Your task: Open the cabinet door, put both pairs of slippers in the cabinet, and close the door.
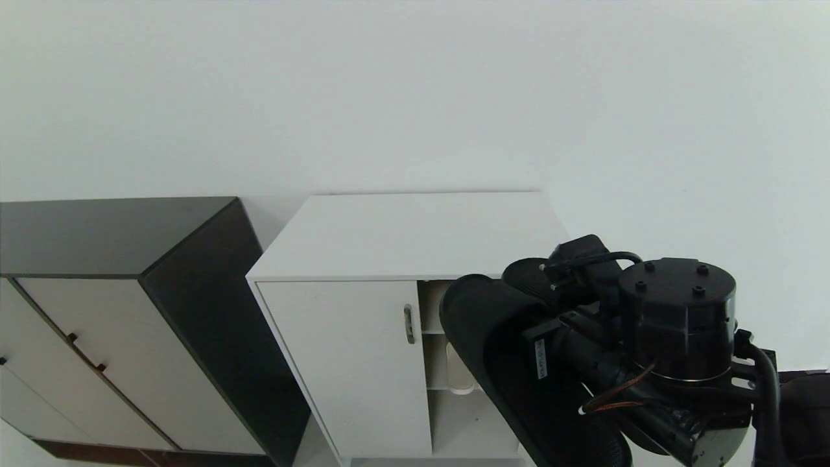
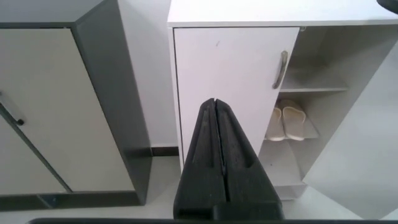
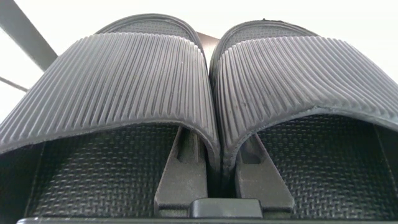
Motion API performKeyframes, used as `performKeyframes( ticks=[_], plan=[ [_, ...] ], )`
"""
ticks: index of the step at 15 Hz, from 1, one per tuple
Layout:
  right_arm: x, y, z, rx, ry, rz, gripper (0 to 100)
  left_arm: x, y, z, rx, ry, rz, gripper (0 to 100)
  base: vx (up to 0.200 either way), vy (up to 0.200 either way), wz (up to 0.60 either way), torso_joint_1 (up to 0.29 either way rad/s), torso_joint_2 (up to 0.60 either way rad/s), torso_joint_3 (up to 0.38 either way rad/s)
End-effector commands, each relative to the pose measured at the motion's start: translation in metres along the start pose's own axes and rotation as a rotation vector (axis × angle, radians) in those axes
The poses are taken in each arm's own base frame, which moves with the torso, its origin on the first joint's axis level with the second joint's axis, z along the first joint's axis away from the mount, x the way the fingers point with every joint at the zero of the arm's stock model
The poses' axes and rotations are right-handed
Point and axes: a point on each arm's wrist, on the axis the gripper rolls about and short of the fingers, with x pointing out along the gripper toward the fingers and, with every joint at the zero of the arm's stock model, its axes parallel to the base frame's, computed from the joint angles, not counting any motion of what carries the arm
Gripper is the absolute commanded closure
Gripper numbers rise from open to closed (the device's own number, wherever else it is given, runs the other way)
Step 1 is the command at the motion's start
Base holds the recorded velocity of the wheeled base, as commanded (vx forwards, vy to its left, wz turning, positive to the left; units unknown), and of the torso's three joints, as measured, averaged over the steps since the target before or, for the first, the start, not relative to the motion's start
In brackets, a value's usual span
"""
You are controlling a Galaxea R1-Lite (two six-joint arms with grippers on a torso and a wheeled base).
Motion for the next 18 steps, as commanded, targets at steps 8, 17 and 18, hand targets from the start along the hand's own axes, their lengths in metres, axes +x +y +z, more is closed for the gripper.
performKeyframes(
  ticks=[8,17,18],
  plan=[
    [0.003,-0.002,0.000,0.020,-0.028,0.002,100,0.000,0.000,0.000,-0.001,0.000,-0.001,100,0.000,0.000,0.00,0.000,0.00,0.000],
    [0.009,-0.007,-0.010,0.022,-0.040,-0.011,100,0.000,0.000,0.000,-0.001,0.000,-0.001,100,0.000,0.000,0.00,0.000,0.00,0.000],
    [0.010,-0.006,-0.011,0.019,-0.035,-0.010,100,0.000,0.000,0.000,-0.001,0.000,-0.001,100,0.000,0.000,0.00,0.000,0.00,0.000]
  ],
)
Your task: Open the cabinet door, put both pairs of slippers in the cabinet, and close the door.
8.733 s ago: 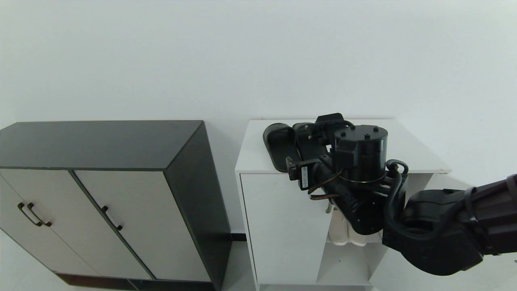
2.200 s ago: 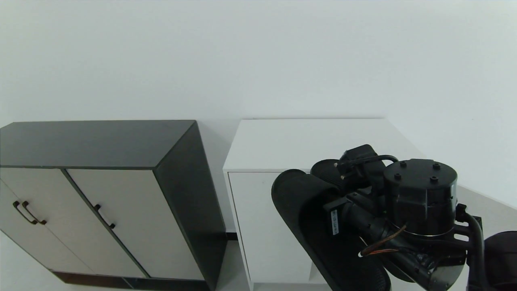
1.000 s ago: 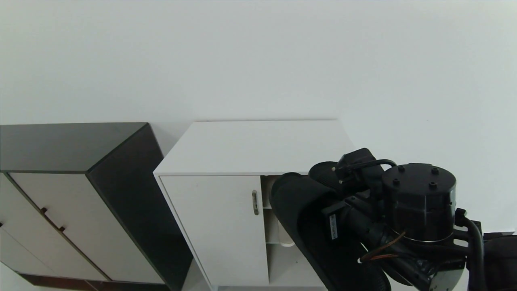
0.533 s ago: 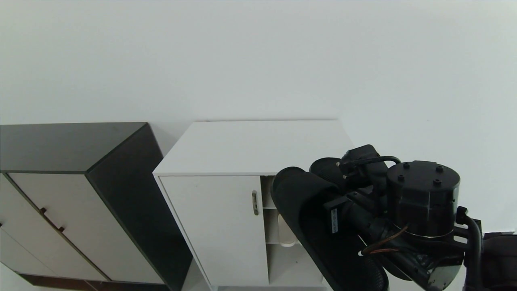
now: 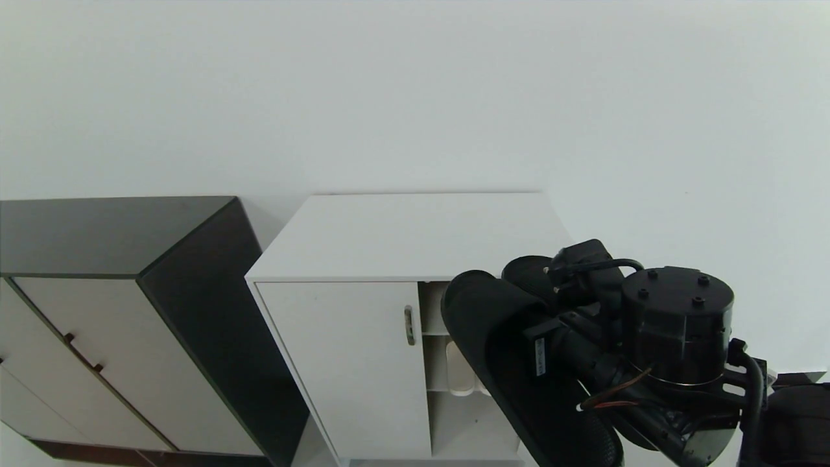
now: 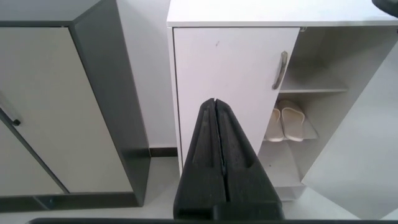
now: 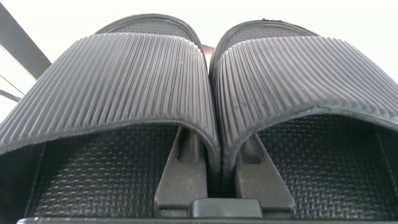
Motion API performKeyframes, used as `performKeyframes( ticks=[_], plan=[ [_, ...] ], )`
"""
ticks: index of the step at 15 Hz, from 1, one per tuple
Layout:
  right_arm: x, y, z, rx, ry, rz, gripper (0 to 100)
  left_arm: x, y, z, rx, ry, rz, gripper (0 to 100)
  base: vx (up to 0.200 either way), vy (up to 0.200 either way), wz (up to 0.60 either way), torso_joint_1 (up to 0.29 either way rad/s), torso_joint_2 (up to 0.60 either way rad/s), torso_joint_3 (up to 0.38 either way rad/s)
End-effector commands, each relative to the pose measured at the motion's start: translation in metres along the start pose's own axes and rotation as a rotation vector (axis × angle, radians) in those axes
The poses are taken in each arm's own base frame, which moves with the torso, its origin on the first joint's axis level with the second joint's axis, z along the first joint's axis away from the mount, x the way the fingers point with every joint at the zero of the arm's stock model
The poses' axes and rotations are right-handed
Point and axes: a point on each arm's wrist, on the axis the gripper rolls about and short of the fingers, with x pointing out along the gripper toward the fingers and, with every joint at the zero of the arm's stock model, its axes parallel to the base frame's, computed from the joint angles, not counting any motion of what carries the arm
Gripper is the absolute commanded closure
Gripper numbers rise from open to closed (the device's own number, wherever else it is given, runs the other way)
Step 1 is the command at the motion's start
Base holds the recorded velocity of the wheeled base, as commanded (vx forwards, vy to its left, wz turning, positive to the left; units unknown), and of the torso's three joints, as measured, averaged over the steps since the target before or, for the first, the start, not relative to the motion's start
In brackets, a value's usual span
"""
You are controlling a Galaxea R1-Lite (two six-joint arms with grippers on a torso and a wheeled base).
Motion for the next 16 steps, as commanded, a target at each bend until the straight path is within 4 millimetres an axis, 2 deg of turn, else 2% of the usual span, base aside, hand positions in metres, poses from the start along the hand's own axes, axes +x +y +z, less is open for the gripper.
performKeyframes(
  ticks=[1,16],
  plan=[
    [0.0010,0.0012,-0.0022,-0.004,0.008,0.002,100,0.0000,0.0000,0.0000,0.000,0.000,-0.001,100,0.000,0.000,0.00,-0.115,0.29,0.173],
    [0.0036,0.0023,-0.0062,-0.012,0.021,0.001,100,0.0000,0.0000,0.0000,0.000,0.000,-0.001,100,0.000,0.000,0.00,-0.200,0.51,0.307]
  ],
)
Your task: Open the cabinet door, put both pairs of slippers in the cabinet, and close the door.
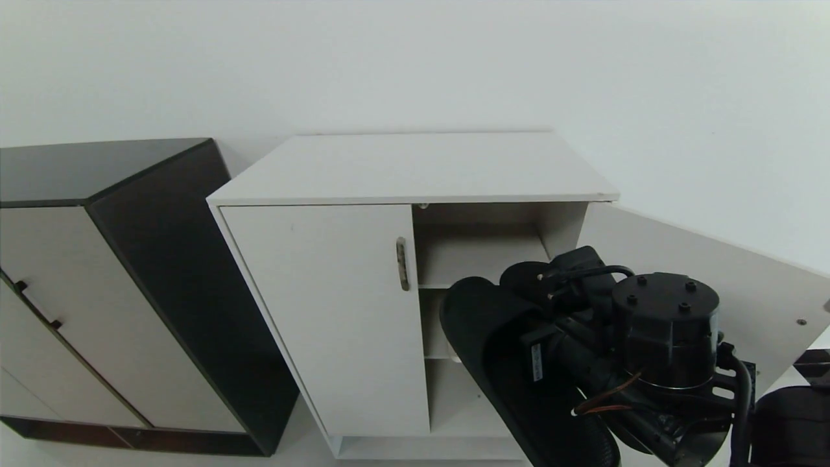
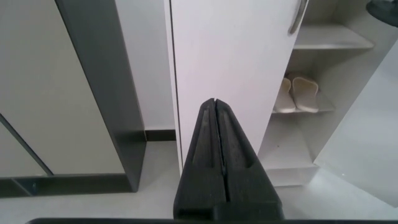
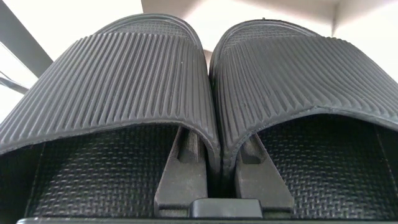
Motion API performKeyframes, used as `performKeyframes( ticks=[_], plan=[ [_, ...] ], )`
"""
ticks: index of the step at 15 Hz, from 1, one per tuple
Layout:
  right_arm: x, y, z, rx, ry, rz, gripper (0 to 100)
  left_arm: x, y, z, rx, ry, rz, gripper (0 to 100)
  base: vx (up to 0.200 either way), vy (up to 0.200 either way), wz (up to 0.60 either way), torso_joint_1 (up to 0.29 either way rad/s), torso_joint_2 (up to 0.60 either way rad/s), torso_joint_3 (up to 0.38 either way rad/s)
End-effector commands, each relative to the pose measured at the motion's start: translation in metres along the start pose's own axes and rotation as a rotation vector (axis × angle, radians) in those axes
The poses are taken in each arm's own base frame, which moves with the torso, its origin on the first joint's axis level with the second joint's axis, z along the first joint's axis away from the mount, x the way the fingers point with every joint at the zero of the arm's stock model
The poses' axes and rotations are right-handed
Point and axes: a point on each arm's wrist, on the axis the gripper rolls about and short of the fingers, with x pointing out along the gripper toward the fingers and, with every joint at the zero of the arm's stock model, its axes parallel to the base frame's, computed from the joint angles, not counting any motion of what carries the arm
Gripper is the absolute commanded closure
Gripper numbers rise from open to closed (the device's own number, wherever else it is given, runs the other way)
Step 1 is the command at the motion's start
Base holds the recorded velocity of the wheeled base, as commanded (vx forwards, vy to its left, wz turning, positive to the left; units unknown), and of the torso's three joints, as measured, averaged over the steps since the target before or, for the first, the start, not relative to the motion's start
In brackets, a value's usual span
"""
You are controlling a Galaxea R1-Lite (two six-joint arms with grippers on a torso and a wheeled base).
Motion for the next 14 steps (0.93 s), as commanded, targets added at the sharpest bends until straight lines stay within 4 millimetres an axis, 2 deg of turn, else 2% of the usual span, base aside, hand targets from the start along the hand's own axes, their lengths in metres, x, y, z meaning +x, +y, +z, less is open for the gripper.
performKeyframes(
  ticks=[1,9,14],
  plan=[
    [0.0008,0.0006,-0.0012,-0.003,0.004,0.000,100,0.0000,0.0000,0.0000,0.000,0.000,0.000,100,0.000,0.000,0.00,-0.163,0.48,0.320],
    [0.0003,0.0002,-0.0033,-0.006,0.011,0.000,100,0.0000,0.0000,0.0000,0.000,0.000,0.000,100,0.000,0.000,0.00,-0.123,0.47,0.336],
    [0.0006,0.0003,-0.0037,-0.009,0.012,0.000,100,0.0000,0.0000,0.0000,-0.001,0.000,0.000,100,0.000,0.000,0.00,-0.042,0.43,0.382]
  ],
)
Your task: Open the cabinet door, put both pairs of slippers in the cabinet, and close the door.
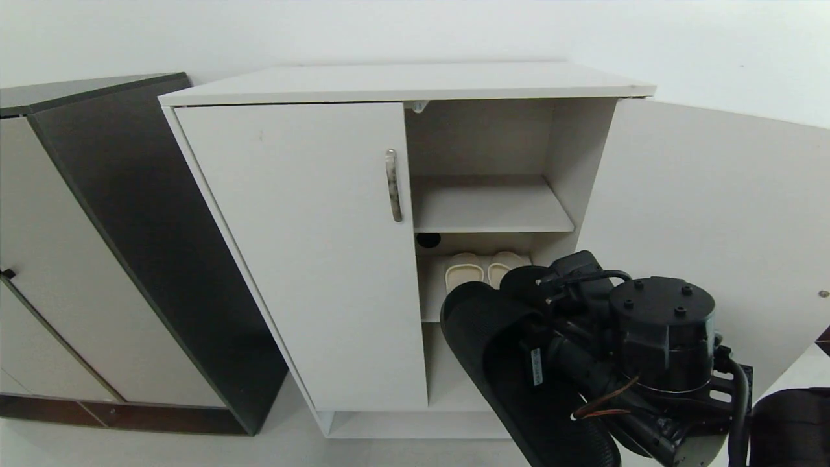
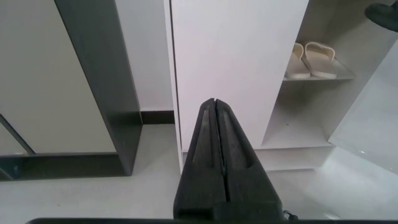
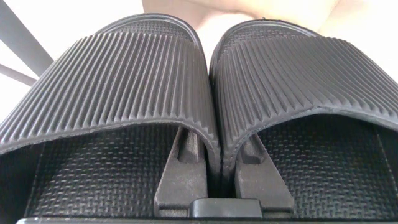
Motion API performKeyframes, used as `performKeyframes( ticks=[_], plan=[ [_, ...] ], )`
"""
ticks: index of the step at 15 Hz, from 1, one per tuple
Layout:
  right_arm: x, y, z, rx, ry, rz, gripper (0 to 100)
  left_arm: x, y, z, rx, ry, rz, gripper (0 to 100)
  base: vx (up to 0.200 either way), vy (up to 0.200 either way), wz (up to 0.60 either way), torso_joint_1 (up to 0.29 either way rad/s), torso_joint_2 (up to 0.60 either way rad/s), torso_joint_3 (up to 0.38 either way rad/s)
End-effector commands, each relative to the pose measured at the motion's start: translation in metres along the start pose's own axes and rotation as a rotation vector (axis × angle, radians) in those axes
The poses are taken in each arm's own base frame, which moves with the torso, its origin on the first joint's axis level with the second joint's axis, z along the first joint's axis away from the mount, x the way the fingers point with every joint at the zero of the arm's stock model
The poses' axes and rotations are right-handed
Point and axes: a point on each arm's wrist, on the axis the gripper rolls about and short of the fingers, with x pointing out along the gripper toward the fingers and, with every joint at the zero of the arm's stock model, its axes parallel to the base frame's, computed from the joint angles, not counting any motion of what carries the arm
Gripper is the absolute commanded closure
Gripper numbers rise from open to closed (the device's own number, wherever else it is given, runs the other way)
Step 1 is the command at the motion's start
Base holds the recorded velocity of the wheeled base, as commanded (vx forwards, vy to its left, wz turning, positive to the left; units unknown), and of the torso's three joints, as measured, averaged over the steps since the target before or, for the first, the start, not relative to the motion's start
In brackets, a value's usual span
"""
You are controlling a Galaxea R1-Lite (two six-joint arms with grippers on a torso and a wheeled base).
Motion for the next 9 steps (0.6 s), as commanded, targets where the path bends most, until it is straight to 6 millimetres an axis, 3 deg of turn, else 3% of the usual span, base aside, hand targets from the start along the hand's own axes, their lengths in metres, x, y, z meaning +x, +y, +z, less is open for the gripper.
performKeyframes(
  ticks=[1,9],
  plan=[
    [0.0006,0.0004,-0.0004,-0.001,0.001,0.001,100,0.0000,0.0000,0.0000,0.000,-0.001,0.000,100,0.000,0.000,0.00,-0.012,0.22,0.227],
    [0.0018,0.0010,-0.0018,-0.001,0.005,0.003,100,0.0000,0.0000,0.0000,0.000,-0.001,0.000,100,0.000,0.000,0.00,0.000,0.03,0.024]
  ],
)
